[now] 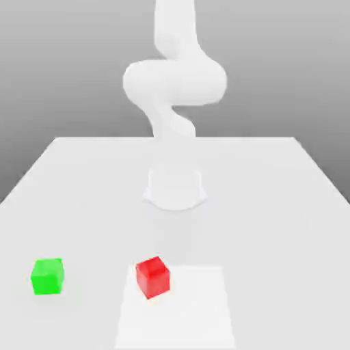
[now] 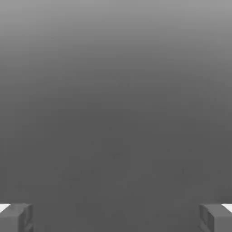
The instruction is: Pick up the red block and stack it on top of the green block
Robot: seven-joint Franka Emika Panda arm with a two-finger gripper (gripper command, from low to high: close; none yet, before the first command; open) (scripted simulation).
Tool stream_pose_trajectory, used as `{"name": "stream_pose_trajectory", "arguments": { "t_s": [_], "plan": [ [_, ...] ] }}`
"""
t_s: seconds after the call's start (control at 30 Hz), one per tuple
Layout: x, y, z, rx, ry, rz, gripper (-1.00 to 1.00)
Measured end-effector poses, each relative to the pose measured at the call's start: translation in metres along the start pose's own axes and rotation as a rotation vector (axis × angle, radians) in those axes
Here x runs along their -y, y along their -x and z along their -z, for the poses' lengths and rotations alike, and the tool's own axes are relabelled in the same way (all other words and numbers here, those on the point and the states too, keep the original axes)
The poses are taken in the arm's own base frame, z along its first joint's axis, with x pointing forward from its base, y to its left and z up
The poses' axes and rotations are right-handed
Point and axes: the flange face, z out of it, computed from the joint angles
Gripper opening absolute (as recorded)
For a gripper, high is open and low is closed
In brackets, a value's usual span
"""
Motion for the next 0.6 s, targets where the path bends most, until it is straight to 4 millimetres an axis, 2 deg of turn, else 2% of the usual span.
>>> {"name": "stream_pose_trajectory", "arguments": {
  "t_s": [0.17, 0.33, 0.5, 0.6],
  "plan": [
    [-0.044, 0.022, -0.124, 0.16, 0.102, 0.112, 0.0],
    [-0.102, 0.071, -0.224, 0.321, 0.199, 0.231, 0.0],
    [-0.179, 0.143, -0.3, 0.499, 0.3, 0.367, 0.0],
    [-0.229, 0.188, -0.328, 0.601, 0.355, 0.443, 0.0]
  ]
}}
